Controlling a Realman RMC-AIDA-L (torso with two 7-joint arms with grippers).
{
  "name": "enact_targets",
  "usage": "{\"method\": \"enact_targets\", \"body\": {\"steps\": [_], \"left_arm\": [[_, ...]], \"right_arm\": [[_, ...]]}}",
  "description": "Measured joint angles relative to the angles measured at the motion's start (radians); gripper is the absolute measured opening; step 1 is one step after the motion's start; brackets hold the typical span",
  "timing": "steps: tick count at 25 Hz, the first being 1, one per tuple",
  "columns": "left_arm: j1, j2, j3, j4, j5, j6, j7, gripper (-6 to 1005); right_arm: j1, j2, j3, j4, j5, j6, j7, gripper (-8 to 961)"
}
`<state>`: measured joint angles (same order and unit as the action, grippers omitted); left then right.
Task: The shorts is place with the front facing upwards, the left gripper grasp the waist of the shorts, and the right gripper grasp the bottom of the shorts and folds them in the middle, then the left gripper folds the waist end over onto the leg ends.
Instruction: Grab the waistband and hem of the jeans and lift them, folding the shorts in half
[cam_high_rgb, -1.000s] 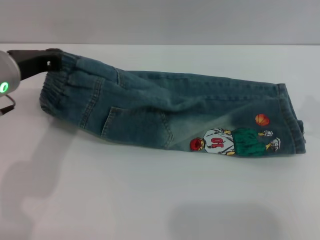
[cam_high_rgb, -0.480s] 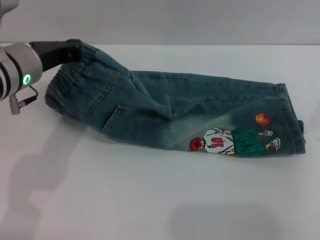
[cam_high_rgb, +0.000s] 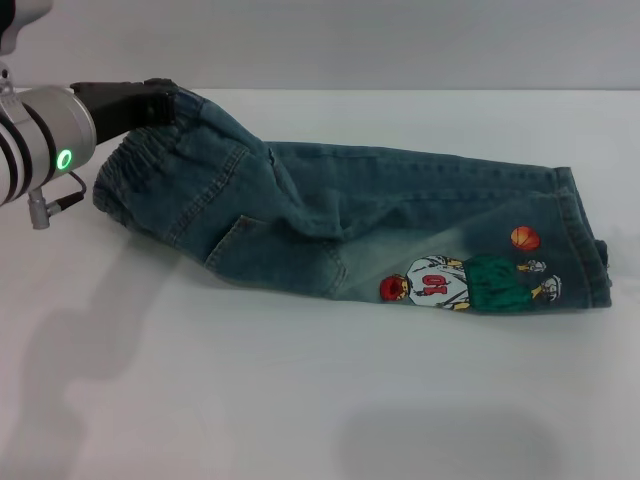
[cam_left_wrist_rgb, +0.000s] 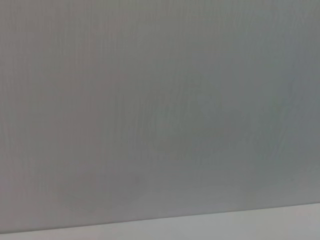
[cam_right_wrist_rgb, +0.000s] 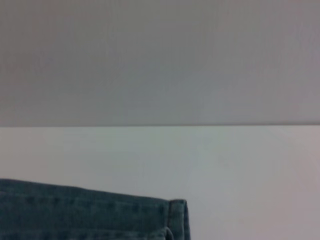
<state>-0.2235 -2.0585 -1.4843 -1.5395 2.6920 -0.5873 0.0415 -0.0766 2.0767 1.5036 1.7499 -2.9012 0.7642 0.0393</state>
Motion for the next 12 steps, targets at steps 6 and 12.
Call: {"method": "enact_targets", "body": {"steps": [6, 12], "left_arm": [[0.002, 0.000, 0.011, -0.002, -0.002, 0.000, 0.000, 31], [0.001, 0.000, 0.019, -0.002, -0.002, -0.002, 0.001, 31]], "right_arm": [[0.020, -0.001, 0.009, -0.008, -0.002, 0.010, 0.002, 284], [0.036, -0.002, 0.024, -0.046, -0.004, 0.006, 0.004, 607]]}}
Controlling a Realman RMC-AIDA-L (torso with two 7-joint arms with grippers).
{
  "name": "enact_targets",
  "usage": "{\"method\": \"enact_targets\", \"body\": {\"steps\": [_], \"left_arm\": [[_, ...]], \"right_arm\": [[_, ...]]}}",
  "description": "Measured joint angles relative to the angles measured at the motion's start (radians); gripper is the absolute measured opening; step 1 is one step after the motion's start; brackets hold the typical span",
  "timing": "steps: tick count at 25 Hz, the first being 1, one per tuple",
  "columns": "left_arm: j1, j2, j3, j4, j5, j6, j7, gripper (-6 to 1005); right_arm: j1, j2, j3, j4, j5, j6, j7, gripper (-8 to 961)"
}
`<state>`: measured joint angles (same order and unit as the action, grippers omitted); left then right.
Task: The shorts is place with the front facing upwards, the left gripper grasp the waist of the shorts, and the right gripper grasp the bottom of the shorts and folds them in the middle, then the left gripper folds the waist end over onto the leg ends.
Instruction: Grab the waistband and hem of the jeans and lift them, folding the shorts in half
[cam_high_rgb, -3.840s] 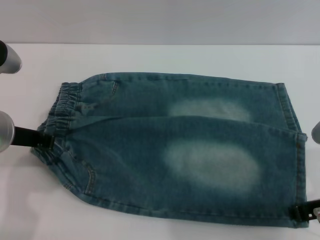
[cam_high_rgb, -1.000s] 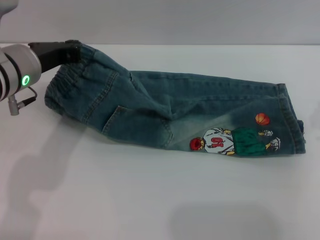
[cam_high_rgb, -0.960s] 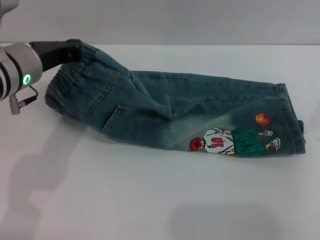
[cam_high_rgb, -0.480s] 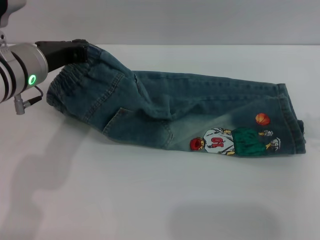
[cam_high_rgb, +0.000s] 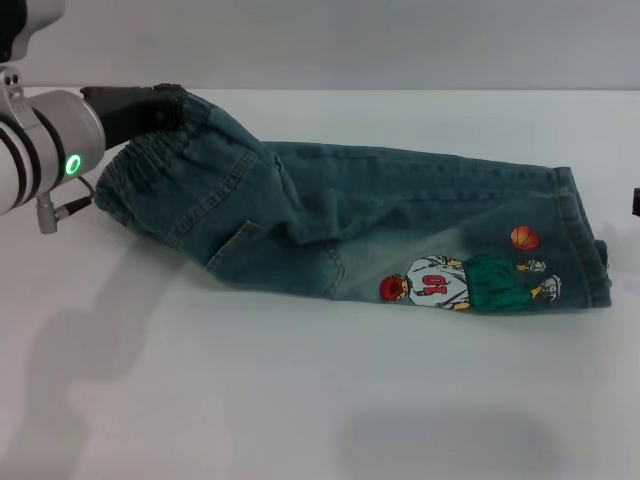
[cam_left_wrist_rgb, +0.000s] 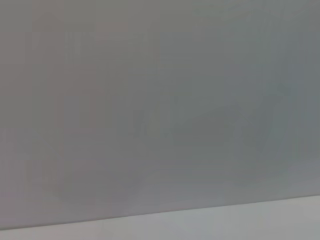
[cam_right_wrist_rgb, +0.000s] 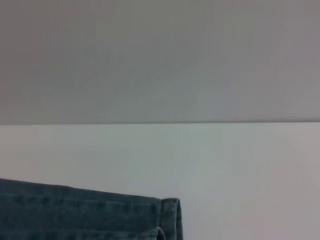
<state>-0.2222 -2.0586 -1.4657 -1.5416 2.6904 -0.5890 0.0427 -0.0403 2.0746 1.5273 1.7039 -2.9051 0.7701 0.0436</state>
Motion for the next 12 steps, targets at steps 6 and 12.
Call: {"method": "enact_targets", "body": {"steps": [6, 12], "left_arm": [[0.006, 0.000, 0.014, -0.006, 0.000, 0.000, 0.000, 31], [0.007, 0.000, 0.020, -0.008, 0.000, 0.000, 0.000, 31]], "right_arm": [[0.029, -0.001, 0.002, -0.072, 0.003, -0.040, 0.000, 624], [0.083, -0.001, 0.002, -0.144, 0.005, -0.063, 0.000, 623]]}}
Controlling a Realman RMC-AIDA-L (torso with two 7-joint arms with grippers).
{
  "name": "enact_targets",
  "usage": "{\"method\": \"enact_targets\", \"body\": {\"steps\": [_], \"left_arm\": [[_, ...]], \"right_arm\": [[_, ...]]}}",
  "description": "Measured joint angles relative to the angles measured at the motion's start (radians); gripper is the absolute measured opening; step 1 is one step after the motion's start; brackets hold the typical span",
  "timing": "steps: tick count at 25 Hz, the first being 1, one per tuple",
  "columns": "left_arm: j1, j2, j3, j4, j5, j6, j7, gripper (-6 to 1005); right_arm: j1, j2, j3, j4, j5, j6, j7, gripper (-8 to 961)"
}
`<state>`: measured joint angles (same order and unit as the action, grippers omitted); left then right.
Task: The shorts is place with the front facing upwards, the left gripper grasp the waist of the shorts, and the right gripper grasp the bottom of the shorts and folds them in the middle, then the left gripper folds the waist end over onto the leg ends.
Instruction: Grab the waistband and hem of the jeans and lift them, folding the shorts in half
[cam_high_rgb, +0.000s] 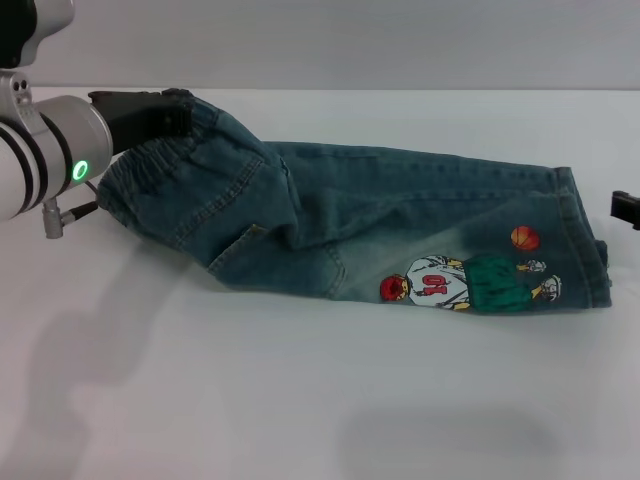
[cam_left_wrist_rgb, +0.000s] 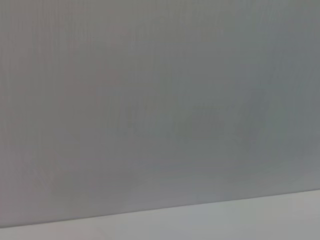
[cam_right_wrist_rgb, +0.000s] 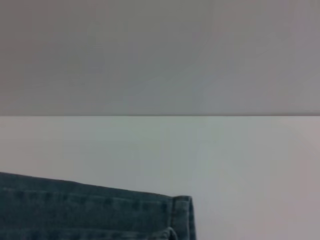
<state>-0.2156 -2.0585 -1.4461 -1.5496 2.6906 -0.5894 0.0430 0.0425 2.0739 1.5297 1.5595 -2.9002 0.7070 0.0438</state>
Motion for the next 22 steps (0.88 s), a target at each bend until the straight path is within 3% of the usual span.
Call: {"method": "enact_targets", "body": {"steps": [22], "left_arm": [[0.004, 0.002, 0.018, -0.029, 0.000, -0.006, 0.010, 31]], "right_arm": [[0.130, 0.001, -0.010, -0.212, 0.043, -0.067, -0.006, 625]]}}
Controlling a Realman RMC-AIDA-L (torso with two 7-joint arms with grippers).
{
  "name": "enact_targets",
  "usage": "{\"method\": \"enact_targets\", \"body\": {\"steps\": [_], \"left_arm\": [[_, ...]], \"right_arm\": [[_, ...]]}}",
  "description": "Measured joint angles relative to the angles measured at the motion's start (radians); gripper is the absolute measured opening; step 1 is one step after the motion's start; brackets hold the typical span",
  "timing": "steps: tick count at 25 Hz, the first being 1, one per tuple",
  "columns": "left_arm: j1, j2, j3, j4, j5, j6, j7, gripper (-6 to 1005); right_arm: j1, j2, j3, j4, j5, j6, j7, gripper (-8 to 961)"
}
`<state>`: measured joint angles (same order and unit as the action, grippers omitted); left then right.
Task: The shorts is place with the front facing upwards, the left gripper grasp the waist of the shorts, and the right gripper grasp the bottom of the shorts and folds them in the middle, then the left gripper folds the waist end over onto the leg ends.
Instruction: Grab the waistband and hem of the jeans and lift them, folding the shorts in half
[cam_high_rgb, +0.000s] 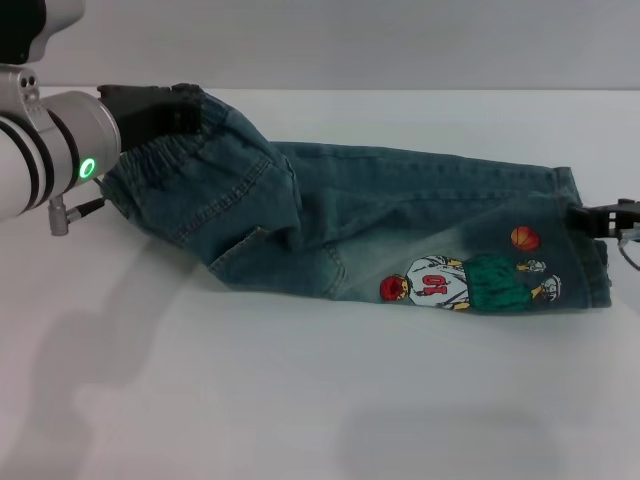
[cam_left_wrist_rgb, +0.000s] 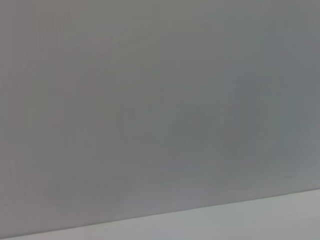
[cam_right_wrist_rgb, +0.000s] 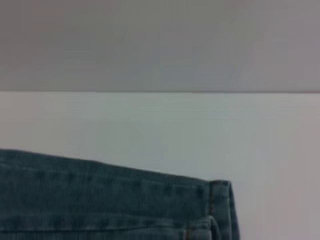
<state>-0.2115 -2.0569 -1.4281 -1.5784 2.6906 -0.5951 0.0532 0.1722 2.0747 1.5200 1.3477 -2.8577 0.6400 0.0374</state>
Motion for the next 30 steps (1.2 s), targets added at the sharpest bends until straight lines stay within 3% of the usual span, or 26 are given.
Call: {"method": "enact_targets", "body": {"steps": [22, 27, 30], "left_arm": [[0.017, 0.001, 0.007, -0.027, -0.001, -0.018, 0.014, 31], [0.021, 0.000, 0.010, -0.035, -0.002, -0.018, 0.020, 30], [0.021, 0.000, 0.016, -0.036, -0.002, -0.019, 0.021, 30]], "right_arm": [[0.026, -0.001, -0.014, -0.046, 0.051, 0.013, 0.003, 625], [0.012, -0.002, -0.020, -0.033, 0.051, 0.029, 0.000, 458], [0.011, -0.002, -0.024, -0.032, 0.051, 0.032, 0.000, 212]]}}
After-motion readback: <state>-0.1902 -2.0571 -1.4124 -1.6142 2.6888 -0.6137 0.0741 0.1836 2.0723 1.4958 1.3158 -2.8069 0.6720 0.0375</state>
